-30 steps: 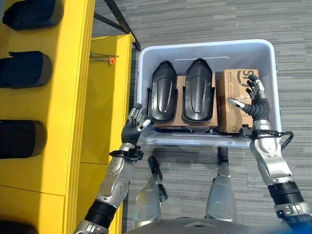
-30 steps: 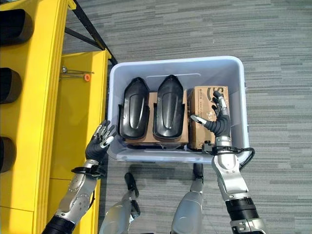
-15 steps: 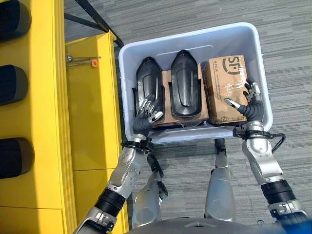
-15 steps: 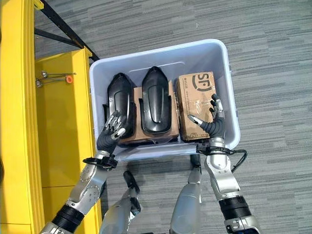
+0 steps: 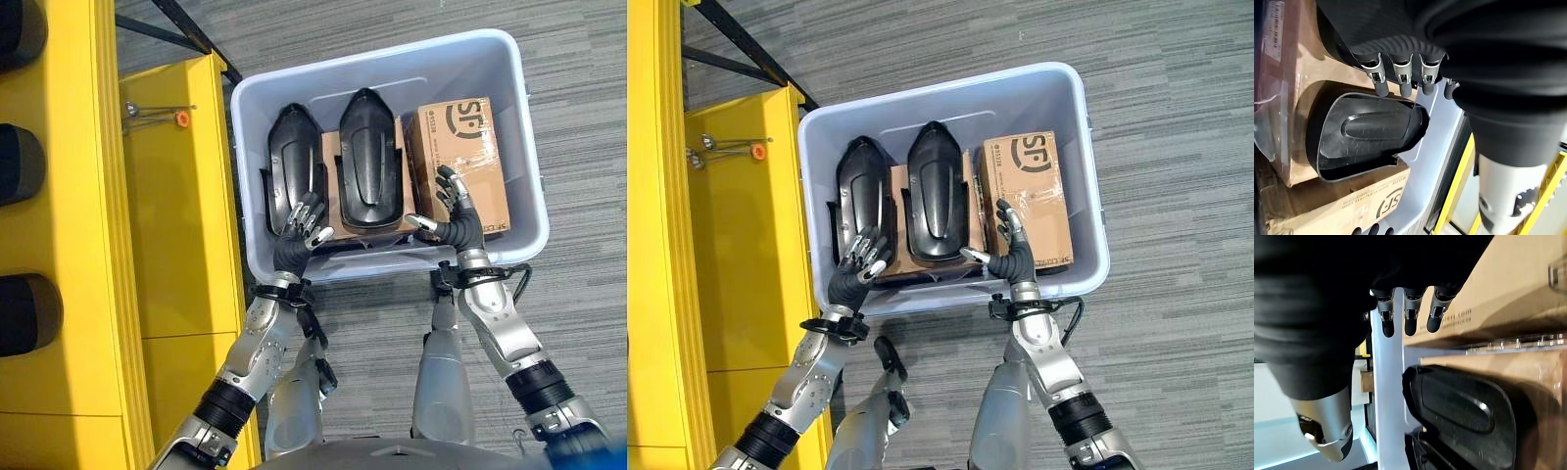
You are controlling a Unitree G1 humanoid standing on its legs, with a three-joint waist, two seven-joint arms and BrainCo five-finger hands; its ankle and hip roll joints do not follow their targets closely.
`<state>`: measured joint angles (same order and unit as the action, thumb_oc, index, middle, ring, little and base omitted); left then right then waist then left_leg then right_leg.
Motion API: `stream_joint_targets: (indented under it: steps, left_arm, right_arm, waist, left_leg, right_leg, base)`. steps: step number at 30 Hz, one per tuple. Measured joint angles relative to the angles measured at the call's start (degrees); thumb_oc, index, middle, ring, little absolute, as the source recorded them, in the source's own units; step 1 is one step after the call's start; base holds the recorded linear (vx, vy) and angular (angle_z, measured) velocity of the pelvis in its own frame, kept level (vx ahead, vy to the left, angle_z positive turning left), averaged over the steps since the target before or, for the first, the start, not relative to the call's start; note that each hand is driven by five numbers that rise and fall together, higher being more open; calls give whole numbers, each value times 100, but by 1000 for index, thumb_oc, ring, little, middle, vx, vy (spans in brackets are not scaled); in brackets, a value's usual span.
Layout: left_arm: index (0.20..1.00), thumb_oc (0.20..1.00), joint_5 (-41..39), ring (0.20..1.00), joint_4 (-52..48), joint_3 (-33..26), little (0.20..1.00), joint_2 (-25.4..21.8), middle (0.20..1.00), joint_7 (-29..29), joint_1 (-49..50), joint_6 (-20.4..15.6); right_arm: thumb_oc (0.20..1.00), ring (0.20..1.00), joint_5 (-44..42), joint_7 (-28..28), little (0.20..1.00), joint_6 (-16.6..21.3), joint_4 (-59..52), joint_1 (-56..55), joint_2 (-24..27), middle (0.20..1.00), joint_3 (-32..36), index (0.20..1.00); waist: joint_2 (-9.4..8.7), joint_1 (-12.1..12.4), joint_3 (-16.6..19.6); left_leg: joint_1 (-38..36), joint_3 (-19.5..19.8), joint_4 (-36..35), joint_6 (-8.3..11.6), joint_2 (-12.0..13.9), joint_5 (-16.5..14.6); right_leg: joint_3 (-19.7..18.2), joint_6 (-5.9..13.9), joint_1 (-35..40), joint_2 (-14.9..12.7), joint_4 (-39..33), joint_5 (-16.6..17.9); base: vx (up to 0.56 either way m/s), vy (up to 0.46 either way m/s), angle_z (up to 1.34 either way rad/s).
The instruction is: Move parts from the plastic box to the shelf.
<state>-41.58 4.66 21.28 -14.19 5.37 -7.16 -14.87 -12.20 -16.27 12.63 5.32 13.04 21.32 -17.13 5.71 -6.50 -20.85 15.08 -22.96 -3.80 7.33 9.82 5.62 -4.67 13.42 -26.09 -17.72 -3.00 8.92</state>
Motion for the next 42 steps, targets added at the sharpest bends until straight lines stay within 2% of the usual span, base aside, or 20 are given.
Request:
stream_joint_targets:
  steps: [6, 14, 27, 42]
  left_arm:
    - [1000, 1000, 0, 1000, 0, 24, 1000, 4, 1000, 7, -87, -1]
    - [1000, 1000, -20, 1000, 0, 64, 1000, 18, 1000, 252, -109, -97]
    - [1000, 1000, -19, 1000, -4, 66, 1000, 30, 1000, 385, -265, -162]
    - [1000, 1000, -17, 1000, -15, 66, 1000, 29, 1000, 384, -270, -161]
  right_arm:
    - [1000, 1000, -8, -26, 1000, 1, 32, 205, -14, 1000, -135, 1000]
    - [1000, 1000, -232, -296, 1000, 10, 488, 1030, -339, 1000, -283, 1000]
    - [1000, 1000, -343, -659, 1000, 19, 587, 957, -397, 1000, -190, 1000]
    - [1000, 1000, -220, -771, 1000, 19, 462, 842, -262, 1000, -8, 1000]
  waist:
    - [4, 43, -3]
    - [107, 324, -176]
    - [116, 312, -179]
    - [118, 265, -180]
  left_leg:
    - [6, 2, 0, 0, 0, 0]
    - [404, 213, 207, -5, 1, 3]
    - [604, 314, 294, -19, 6, 13]
    - [764, 302, 303, -41, 4, 29]
  right_leg:
    - [0, 1, -6, 0, -2, -1]
    - [133, -5, -160, -54, 37, 3]
    - [155, -8, -321, -62, 143, -1]
    - [90, -14, -552, -55, 206, 9]
  base:
    - [0, 0, 0]
    - [-2, 18, 12]
    - [0, 7, 2]
    - [-1, 0, 0]
